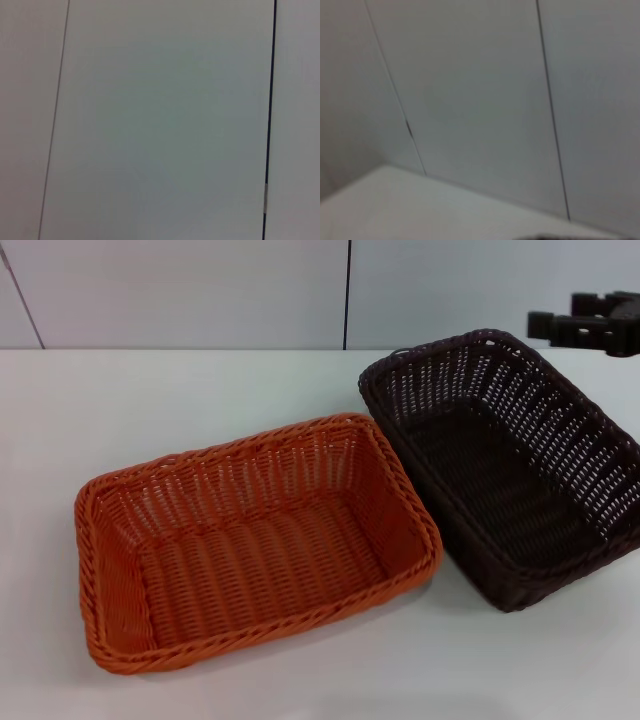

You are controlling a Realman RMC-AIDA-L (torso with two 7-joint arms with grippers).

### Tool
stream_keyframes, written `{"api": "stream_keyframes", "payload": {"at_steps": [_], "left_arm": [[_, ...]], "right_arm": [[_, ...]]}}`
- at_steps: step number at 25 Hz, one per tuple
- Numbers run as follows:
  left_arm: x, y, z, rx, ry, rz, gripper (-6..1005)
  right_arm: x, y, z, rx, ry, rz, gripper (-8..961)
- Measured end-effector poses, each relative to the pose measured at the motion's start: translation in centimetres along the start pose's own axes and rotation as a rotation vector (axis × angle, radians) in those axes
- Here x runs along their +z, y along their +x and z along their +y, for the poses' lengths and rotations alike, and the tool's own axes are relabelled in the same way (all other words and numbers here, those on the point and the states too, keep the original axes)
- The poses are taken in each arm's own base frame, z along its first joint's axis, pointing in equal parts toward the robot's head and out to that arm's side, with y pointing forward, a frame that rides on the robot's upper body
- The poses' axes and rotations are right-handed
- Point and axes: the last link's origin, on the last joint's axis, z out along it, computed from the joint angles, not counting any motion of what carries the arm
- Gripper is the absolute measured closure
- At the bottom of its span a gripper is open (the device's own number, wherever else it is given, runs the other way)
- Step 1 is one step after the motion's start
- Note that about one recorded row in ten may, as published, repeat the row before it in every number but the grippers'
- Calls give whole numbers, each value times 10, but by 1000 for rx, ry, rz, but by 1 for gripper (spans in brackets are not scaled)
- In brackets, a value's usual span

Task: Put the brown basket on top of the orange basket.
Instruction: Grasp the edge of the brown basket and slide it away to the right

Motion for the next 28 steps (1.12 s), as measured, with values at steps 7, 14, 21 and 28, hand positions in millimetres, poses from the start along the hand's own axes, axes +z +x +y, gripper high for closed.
{"api": "stream_keyframes", "payload": {"at_steps": [7,14,21,28], "left_arm": [[7,-1,3,-9,3,-14,218],[12,-1,6,-15,1,-19,219],[16,-3,8,-18,-2,-33,219],[19,-4,10,-32,13,-44,220]], "right_arm": [[-13,-30,-5,-28,0,237,137],[-34,-52,-2,-78,-128,413,136],[-38,-38,23,-342,-237,690,139],[-31,-21,41,-581,-298,823,140]]}}
